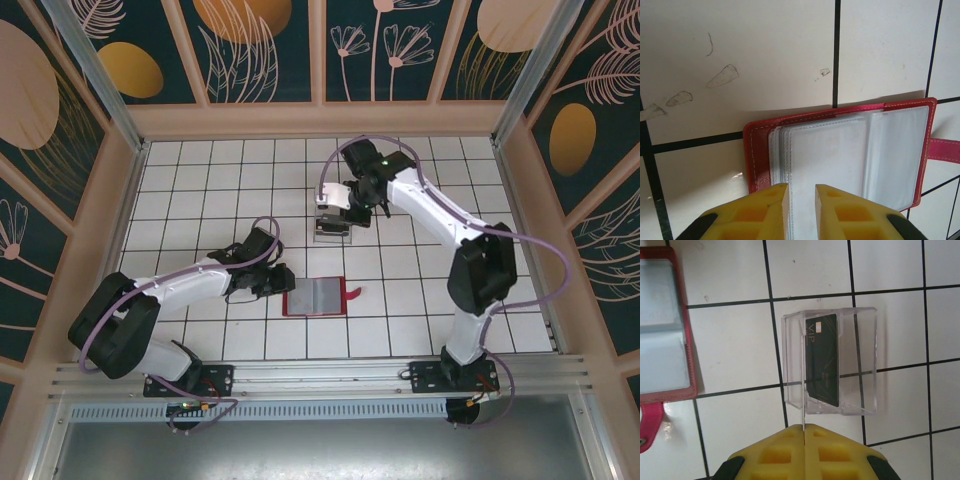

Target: Take the credit cards out of the card holder

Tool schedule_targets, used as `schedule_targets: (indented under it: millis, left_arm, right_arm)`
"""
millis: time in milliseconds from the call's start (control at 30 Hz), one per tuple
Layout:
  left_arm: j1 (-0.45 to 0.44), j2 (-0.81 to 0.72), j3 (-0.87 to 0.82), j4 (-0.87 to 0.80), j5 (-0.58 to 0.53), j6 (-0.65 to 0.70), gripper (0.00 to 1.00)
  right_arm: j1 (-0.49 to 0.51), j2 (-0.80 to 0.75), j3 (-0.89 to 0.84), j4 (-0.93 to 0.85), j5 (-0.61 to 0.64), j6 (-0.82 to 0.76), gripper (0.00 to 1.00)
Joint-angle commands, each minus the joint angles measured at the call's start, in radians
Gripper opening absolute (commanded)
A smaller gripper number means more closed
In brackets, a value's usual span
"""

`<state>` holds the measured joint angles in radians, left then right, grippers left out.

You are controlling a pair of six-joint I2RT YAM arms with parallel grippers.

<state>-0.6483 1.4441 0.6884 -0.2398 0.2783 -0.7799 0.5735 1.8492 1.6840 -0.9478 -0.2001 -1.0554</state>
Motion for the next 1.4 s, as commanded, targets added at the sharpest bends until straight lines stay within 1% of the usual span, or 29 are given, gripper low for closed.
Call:
schedule_targets:
  millis: [0, 267, 367, 467, 767, 1033, 1200, 1367]
  left_arm:
    - [-0.004, -0.021, -0.003, -0.016, -0.016, -0.017, 0.22]
    - [-0.004, -0.041, -0.02, -0.016, -0.022, -0.031, 0.22]
    - [-0.005, -0.048, -0.023, -0.019, -0.025, -0.034, 0.22]
    - [-0.005, -0.056, -0.027, -0.02, -0.029, -0.039, 0.22]
    - [-0.004, -0.074, -0.044, -0.019, -0.032, -0.044, 0.22]
    - [-0.004, -0.084, -0.046, -0.024, -0.038, -0.042, 0.22]
    - [-0.004, -0.085, -0.043, -0.026, -0.04, -0.041, 0.21]
    - [-0.004, -0.086, -0.044, -0.026, -0.043, -0.041, 0.22]
  right_arm:
    - [-0.018, 0.078, 0.094, -0.122, -0.054, -0.055, 0.0]
    - [-0.021, 0.241, 0.259, -0.199, -0.094, -0.061, 0.0]
    - [-0.02, 0.289, 0.296, -0.222, -0.099, -0.061, 0.0]
    - [-0.021, 0.316, 0.296, -0.214, -0.087, -0.052, 0.0]
    - [-0.021, 0.351, 0.296, -0.21, -0.081, -0.045, 0.0]
    - [-0.02, 0.334, 0.31, -0.163, -0.049, -0.037, 0.0]
    - [-0.021, 0.335, 0.355, -0.175, -0.05, -0.038, 0.0]
    - [-0.021, 0.344, 0.357, -0.182, -0.05, -0.049, 0.0]
